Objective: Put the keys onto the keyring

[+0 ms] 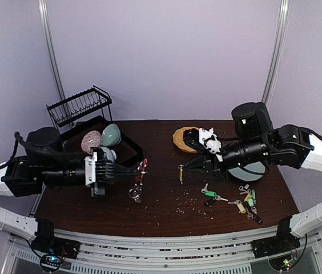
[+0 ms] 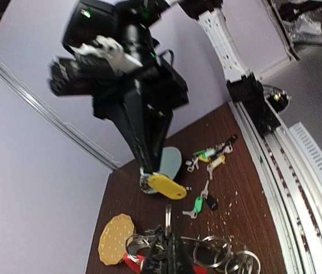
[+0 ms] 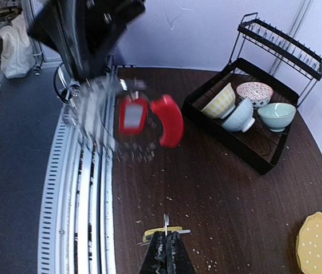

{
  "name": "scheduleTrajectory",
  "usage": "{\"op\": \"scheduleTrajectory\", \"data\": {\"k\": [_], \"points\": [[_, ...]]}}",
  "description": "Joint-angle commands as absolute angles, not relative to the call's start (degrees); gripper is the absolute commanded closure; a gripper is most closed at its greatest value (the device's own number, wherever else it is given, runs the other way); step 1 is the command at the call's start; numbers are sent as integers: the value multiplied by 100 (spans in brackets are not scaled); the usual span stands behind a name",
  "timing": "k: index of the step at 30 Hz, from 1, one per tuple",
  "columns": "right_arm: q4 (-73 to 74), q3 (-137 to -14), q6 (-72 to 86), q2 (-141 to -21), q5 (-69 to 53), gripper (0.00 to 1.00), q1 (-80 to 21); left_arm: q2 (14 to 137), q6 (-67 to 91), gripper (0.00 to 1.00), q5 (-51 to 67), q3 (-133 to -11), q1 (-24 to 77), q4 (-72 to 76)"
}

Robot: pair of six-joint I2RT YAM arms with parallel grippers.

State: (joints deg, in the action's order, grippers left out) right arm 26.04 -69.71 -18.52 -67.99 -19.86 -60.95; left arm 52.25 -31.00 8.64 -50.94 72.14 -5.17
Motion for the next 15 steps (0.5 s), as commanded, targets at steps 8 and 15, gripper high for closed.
{"op": "scheduleTrajectory", "data": {"k": [8, 15], "points": [[2570, -7335, -720, -7300, -1993, 100, -6366, 5918, -5158, 100, -2248, -5139, 8677, -990], [2943, -7338, -937, -7363, -2582, 100, -6702, 5777, -5702, 100, -2631, -4571, 8866, -21]]}}
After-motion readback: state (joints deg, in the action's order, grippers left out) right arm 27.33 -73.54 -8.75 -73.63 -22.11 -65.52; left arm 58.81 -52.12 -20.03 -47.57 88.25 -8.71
